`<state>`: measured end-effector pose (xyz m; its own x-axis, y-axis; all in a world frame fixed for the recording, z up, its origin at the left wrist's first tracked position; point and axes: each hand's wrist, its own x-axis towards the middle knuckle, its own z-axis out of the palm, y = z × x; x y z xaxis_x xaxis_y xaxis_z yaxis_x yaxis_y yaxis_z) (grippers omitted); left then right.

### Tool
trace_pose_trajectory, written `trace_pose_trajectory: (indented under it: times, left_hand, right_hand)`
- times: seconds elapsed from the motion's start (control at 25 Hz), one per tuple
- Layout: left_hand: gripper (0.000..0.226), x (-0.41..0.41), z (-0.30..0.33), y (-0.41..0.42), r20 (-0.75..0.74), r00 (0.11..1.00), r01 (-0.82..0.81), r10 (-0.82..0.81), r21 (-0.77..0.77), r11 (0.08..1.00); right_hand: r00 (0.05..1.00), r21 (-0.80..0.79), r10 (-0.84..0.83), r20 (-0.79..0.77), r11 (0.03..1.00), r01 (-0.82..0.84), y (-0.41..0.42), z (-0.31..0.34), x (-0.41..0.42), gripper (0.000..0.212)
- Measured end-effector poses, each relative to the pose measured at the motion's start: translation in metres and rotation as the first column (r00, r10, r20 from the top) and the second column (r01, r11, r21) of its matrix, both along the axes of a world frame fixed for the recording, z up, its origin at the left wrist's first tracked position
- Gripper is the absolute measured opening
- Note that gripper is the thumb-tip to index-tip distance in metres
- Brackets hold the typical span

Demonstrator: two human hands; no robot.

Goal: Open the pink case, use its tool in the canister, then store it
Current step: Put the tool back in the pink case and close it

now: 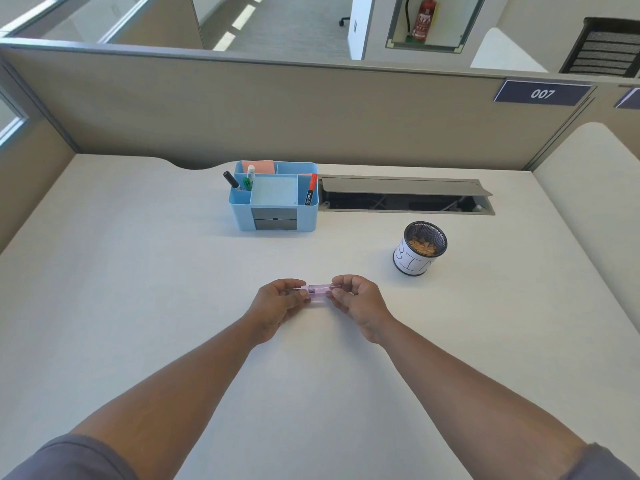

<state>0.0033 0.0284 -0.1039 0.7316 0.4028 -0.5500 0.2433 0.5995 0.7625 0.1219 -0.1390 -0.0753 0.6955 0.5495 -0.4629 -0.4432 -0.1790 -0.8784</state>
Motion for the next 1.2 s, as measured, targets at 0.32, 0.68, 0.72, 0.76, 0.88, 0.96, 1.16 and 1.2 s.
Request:
trace_pose_trajectory:
  times: [0.32,0.68,0.72,0.76,0.88,0.96,1.16,1.2]
  left_hand:
    - [0.019,0.004,0.004,0.0,-0.002,1.0,0.025,-0.025,0.025,0.999]
    - [0.013,0.006,0.007,0.005,-0.07,0.997,0.036,-0.034,0.028,0.999]
    - [0.013,0.006,0.008,0.005,-0.074,0.997,0.038,-0.036,0.029,0.999]
    - [0.012,0.006,0.008,0.005,-0.076,0.996,0.039,-0.037,0.027,0.999]
    - [0.012,0.006,0.01,0.006,-0.086,0.996,0.039,-0.037,0.019,0.999]
    - [0.012,0.006,0.01,0.006,-0.087,0.995,0.041,-0.039,0.024,0.999]
    - [0.012,0.006,0.011,0.006,-0.087,0.995,0.05,-0.048,0.027,0.998]
    - [0.012,0.006,0.012,0.005,-0.086,0.995,0.051,-0.048,0.028,0.998]
  right_hand:
    - [0.998,0.004,0.014,-0.058,1.0,-0.014,-0.004,0.003,0.002,0.015]
    - [0.994,-0.029,0.103,0.03,0.994,-0.102,-0.005,0.002,0.007,0.026]
    - [0.994,-0.028,0.107,0.028,0.994,-0.106,-0.005,0.001,0.008,0.027]
    - [0.994,-0.029,0.11,0.027,0.994,-0.109,-0.005,0.001,0.008,0.027]
    - [0.992,-0.043,0.118,0.035,0.992,-0.116,-0.006,0.0,0.01,0.026]
    - [0.993,-0.038,0.119,0.024,0.992,-0.118,-0.006,0.0,0.01,0.024]
    - [0.995,-0.011,0.1,-0.011,0.995,-0.1,-0.003,0.001,0.01,0.018]
    - [0.995,-0.003,0.096,-0.02,0.995,-0.096,-0.004,0.001,0.01,0.021]
